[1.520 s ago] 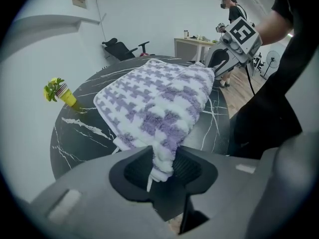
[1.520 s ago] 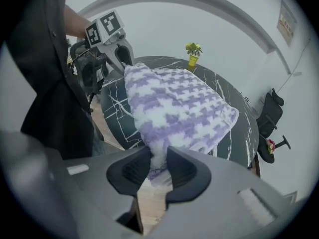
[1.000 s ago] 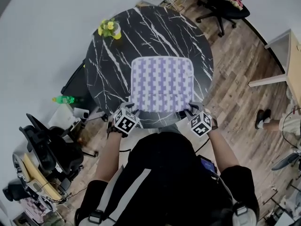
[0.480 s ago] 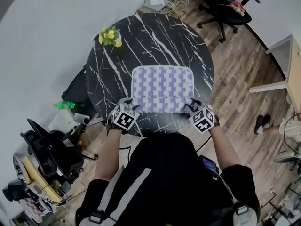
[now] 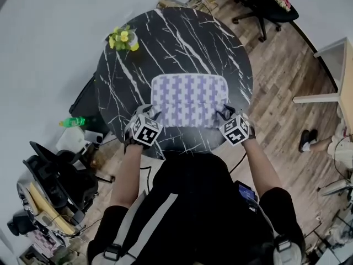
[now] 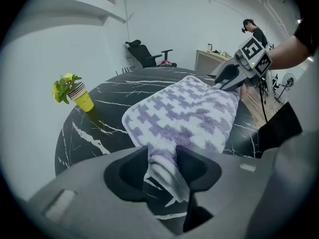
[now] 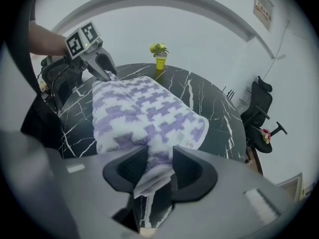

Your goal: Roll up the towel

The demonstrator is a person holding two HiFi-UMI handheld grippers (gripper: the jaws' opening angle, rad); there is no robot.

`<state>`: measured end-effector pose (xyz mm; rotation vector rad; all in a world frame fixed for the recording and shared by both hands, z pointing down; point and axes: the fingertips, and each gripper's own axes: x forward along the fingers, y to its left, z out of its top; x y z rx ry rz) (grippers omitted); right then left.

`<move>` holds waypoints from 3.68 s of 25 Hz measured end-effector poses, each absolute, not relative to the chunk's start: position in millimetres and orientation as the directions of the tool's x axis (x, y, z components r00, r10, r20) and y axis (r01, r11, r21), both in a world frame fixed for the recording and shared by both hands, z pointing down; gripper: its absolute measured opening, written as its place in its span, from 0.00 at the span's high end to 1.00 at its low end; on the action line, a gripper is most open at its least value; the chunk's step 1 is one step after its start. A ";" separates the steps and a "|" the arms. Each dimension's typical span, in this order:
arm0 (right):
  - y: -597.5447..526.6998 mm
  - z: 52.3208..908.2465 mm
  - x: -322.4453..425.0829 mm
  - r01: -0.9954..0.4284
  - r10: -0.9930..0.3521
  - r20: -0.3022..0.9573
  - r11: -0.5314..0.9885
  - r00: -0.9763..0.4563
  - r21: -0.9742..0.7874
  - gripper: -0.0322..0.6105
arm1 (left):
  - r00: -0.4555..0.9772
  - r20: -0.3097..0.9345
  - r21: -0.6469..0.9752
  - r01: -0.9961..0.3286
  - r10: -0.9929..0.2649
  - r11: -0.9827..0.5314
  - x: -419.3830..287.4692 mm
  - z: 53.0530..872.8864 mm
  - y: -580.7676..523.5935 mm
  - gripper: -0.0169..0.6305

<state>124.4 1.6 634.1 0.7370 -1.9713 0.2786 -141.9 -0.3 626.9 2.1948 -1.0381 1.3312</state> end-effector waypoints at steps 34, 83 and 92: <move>58.2 653.0 117.9 -0.435 -0.374 0.857 0.877 -0.356 0.202 0.57 | 0.338 0.849 -0.174 -0.545 -0.405 -0.820 -108.5 643.5 51.1 0.59; 102.6 636.2 120.2 -0.399 -0.262 0.894 0.911 -0.364 0.104 0.69 | 0.298 0.912 -0.016 -0.662 -0.283 -0.749 -117.2 632.8 106.6 0.69; 55.2 619.1 121.8 -0.458 -0.277 0.867 0.887 -0.414 0.064 0.66 | 0.313 0.887 -0.012 -0.718 -0.339 -0.696 -124.8 607.0 59.0 0.65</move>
